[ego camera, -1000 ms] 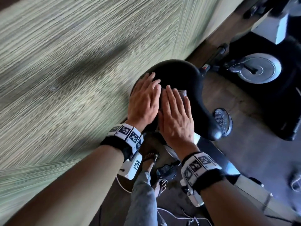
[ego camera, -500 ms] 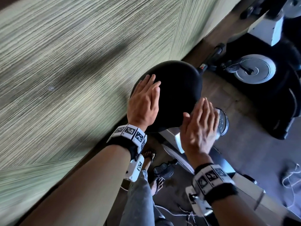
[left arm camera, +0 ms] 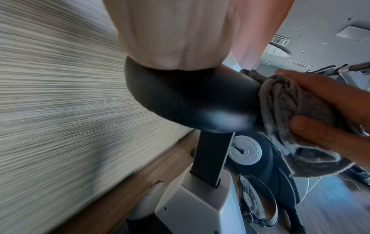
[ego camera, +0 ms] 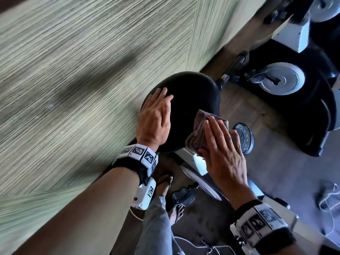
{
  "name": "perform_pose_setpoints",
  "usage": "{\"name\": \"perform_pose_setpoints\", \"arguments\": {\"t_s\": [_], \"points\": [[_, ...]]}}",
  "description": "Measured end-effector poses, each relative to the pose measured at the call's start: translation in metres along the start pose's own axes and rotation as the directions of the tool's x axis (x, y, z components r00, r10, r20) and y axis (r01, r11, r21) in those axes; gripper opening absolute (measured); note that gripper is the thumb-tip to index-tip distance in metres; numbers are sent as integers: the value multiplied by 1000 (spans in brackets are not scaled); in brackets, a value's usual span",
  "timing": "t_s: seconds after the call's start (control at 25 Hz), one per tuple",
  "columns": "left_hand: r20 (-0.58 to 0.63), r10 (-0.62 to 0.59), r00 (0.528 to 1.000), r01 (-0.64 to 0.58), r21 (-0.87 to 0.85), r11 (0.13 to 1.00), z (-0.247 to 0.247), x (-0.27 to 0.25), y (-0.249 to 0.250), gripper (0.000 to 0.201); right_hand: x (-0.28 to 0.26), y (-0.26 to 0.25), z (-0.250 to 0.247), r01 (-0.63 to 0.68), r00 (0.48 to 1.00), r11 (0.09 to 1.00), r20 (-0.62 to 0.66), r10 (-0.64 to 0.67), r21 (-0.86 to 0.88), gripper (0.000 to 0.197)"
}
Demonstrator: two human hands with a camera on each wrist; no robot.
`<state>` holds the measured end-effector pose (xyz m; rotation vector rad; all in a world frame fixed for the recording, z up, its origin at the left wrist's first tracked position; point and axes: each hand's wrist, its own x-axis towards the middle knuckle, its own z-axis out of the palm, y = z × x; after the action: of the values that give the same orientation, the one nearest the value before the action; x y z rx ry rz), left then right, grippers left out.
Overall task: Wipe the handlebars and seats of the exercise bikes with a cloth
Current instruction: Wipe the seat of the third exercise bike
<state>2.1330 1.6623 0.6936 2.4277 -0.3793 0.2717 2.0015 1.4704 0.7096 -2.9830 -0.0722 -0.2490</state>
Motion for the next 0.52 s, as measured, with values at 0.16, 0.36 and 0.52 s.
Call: {"name": "perform_pose_setpoints", "arguments": {"t_s": [0.16, 0.36, 0.52], "points": [[-23, 0, 1000, 0, -7, 1000, 1, 0, -1, 58, 9, -8, 9, 70, 997, 997, -17, -70, 24, 83], [-37, 2, 999, -2, -9, 1000, 2, -1, 0, 55, 20, -21, 3, 88, 996, 996, 34, -88, -5, 86], [-49, -1, 999, 0, -9, 1000, 2, 0, -2, 54, 32, -34, 13, 62, 998, 998, -6, -62, 1, 82]]}}
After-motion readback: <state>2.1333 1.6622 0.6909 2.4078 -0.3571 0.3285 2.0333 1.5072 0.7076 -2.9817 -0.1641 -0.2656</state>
